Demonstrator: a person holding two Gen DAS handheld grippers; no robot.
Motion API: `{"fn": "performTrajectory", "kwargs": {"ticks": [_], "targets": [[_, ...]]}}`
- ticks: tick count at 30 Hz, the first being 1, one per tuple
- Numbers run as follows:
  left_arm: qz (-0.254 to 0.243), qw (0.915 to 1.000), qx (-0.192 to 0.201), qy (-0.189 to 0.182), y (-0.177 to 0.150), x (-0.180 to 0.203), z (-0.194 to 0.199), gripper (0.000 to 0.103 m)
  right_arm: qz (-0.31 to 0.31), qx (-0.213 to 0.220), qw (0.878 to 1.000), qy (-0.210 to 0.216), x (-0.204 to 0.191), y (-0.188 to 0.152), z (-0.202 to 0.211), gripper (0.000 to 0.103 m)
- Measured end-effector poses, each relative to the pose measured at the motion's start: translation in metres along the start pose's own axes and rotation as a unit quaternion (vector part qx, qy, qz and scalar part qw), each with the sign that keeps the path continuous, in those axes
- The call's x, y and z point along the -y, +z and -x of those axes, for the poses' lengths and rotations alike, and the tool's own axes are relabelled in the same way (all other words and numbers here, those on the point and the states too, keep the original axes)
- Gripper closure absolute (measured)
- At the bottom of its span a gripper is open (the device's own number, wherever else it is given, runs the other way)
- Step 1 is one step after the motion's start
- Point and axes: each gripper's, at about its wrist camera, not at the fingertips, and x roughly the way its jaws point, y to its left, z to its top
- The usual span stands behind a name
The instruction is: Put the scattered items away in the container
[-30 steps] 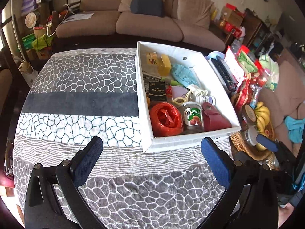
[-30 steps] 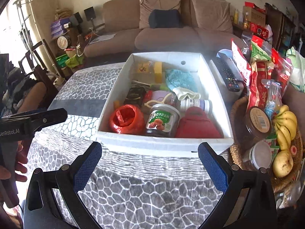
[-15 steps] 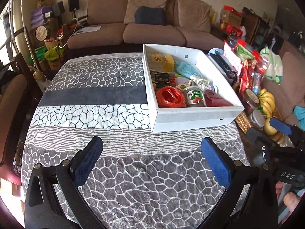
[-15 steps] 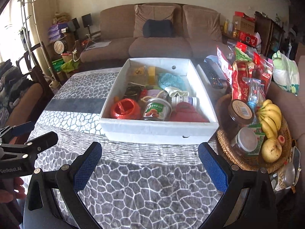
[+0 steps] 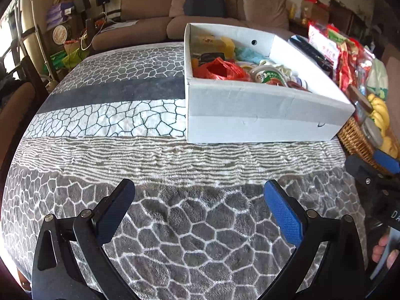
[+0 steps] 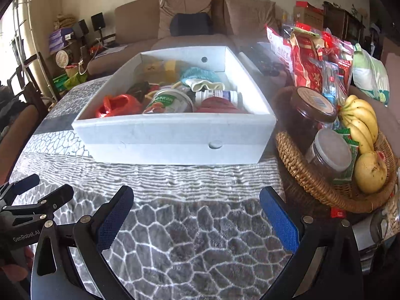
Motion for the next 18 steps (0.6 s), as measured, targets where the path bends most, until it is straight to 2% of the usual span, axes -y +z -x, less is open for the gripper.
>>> {"fn": "performTrajectory", "kwargs": {"ticks": [4,10,18], "targets": [[-0.018,0.9998,-0.001,0.008,-0.013,0.012,-0.022,0.0,0.011,0.0,1.0,-0.008,0.005,-0.016,-0.024,0.0],[-0.016,0.9998,-0.013,0.008,-0.026,0.023,-0.047,0.0,0.022,-0.02,0.999,-0.019,0.006,-0.037,-0.056,0.0],[-0.02,0.9997,-0.011,0.011,-0.021,0.034,-0.067,0.0,0.027,-0.01,0.999,-0.033,0.009,-0.045,-0.073,0.0]]}}
